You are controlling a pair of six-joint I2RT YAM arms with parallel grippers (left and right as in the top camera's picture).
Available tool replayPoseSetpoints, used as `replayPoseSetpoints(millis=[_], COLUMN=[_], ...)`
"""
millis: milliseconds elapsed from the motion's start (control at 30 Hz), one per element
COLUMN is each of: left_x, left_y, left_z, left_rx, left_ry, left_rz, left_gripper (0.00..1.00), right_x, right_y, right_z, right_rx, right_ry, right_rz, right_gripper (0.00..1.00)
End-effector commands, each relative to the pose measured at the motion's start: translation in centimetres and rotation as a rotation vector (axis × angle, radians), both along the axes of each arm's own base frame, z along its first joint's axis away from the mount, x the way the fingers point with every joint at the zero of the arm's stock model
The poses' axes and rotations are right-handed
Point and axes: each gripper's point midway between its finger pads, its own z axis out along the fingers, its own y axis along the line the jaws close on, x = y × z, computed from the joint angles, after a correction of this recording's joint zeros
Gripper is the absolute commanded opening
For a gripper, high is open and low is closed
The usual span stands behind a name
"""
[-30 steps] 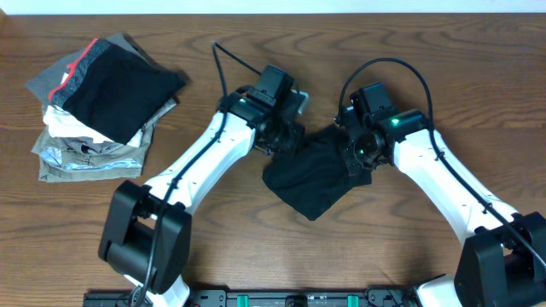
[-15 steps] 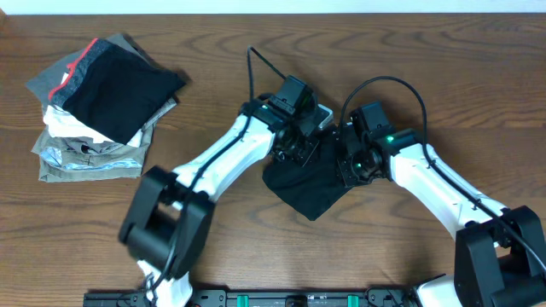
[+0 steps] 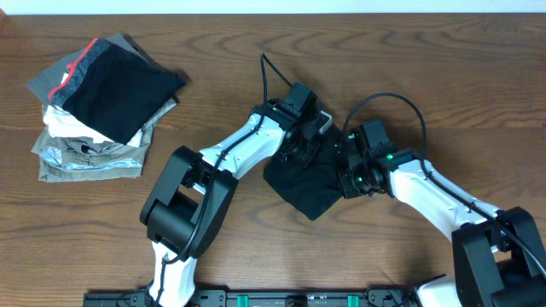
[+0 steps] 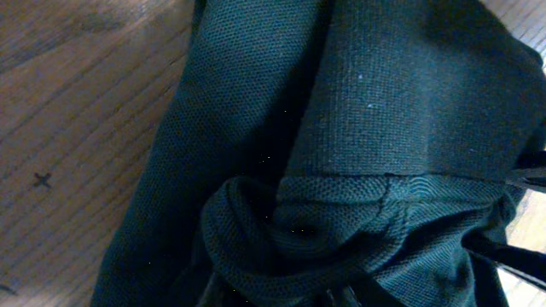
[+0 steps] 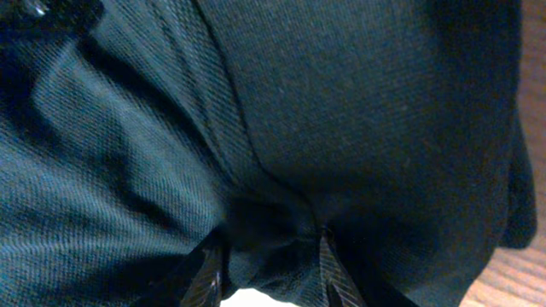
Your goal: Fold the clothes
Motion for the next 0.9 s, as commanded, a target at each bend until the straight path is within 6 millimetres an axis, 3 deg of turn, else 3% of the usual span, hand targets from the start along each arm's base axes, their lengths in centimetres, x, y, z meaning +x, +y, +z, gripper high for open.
replayPoseSetpoints(millis=[0, 433, 867], left_x=[0.2, 1.0, 1.4], left_y=[3.2, 6.2, 6.7], left_z=[-3.0, -3.2, -3.2], left_rx=[0.159, 0.202, 0.197], left_ry=[0.008, 0.042, 0.054], left_rz=[0.034, 0.106, 0.162], left_gripper=[0.34, 0.34, 0.38], right_x=[-2.0, -0.2, -0.1], right_y=[-3.1, -6.1, -6.1], right_z=[-2.3, -2.3, -2.2], right_rx=[-0.131, -0.130, -0.131], right_ry=[0.062, 0.037, 0.031], right_rz=[-0.064, -0.184, -0.171], right_gripper=[0.36, 0.35, 0.36])
